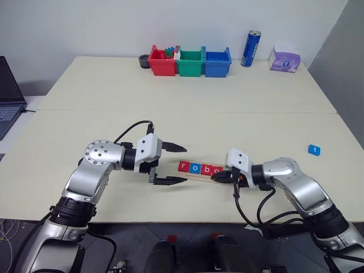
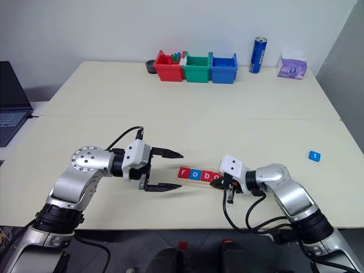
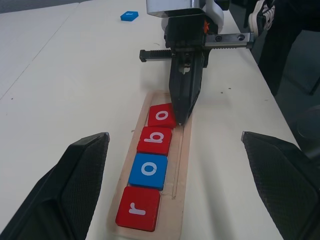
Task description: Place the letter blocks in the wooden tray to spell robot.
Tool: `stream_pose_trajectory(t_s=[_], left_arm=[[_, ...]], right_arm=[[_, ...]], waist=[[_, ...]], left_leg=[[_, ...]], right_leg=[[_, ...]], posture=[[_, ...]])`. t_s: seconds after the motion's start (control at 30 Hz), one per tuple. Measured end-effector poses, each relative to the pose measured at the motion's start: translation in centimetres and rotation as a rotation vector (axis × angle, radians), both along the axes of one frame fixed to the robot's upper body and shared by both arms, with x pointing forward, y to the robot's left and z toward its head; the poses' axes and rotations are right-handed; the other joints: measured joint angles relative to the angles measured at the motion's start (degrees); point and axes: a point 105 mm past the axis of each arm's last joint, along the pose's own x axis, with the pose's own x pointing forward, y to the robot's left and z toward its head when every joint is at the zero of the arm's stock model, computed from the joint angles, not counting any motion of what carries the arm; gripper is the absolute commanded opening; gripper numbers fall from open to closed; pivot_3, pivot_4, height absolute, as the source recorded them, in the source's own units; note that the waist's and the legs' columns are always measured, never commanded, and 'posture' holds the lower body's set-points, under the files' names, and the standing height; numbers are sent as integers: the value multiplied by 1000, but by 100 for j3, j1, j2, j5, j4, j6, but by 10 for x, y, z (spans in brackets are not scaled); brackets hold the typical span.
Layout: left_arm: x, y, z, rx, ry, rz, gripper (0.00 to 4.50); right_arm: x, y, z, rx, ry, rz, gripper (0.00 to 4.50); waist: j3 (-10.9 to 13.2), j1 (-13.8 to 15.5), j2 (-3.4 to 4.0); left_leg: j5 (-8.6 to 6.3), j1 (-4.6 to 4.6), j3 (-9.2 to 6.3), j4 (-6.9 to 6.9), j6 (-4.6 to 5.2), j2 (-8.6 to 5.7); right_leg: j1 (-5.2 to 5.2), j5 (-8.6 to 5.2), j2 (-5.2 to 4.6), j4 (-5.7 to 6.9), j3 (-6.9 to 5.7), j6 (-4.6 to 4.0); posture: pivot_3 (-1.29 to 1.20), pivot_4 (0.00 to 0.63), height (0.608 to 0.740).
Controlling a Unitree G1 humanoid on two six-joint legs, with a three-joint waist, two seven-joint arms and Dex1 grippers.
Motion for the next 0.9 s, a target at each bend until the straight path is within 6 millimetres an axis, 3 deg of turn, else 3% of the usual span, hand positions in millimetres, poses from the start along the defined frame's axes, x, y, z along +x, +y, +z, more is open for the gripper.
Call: stream_pose_trajectory(t_s=[0.9], left_arm=[[2, 0, 1, -4, -5, 14, 4500]], right_arm=[[9, 8, 10, 21, -76, -20, 16]], waist=[[0, 0, 0]], left_leg=[[0, 0, 0, 0, 0, 0]], right_leg=[[0, 0, 0, 0, 0, 0]], posture=[[0, 150, 740]])
